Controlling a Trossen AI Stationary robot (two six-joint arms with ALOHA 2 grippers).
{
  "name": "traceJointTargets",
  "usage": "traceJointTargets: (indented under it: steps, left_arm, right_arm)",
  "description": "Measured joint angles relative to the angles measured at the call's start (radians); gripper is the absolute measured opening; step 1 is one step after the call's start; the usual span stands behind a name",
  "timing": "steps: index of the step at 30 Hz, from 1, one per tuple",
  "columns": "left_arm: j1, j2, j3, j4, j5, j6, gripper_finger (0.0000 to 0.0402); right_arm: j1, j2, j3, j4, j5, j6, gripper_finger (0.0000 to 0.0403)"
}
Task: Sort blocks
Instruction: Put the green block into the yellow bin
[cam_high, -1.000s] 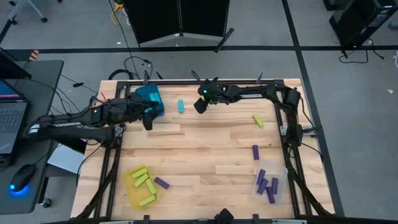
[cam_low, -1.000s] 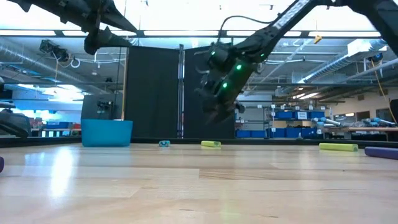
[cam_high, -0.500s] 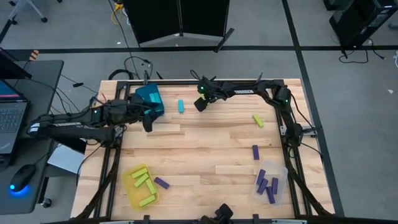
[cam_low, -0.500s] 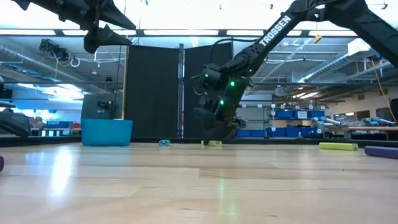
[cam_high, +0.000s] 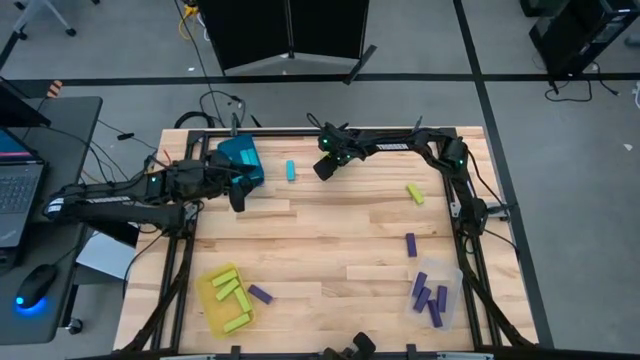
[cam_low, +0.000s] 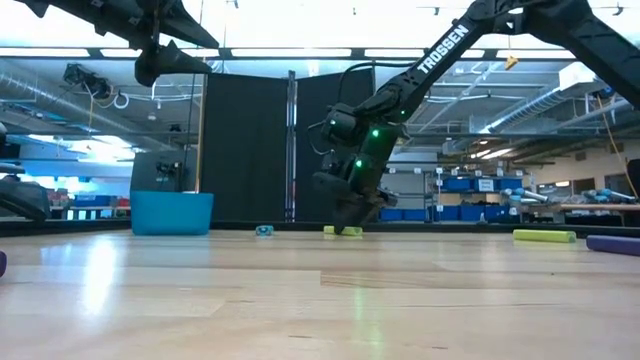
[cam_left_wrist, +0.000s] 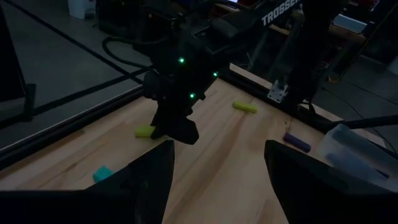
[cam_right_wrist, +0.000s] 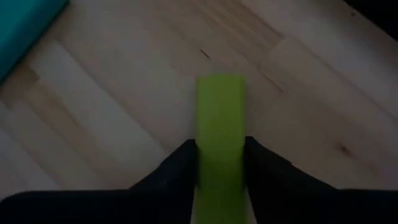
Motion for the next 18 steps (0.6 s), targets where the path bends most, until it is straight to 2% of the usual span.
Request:
traceJointTargets:
  steps: [2, 12, 18]
  left_arm:
    - [0.0, 0.0, 0.0, 0.0, 0.0, 0.0, 0.0257]
    - [0.0, 0.0, 0.0, 0.0, 0.0, 0.001, 0.0257]
    - [0.0, 0.0, 0.0, 0.016, 0.0, 0.003, 0.0257]
  right_arm:
    - [0.001, 0.0, 0.0, -0.001, -0.009, -0.006, 0.0115]
    - [0.016, -0.006, -0.005, -0.002, 0.01, -0.06, 0.0115]
    - [0.055, -0.055, -0.011, 0.042, 0.015, -0.098, 0.0115]
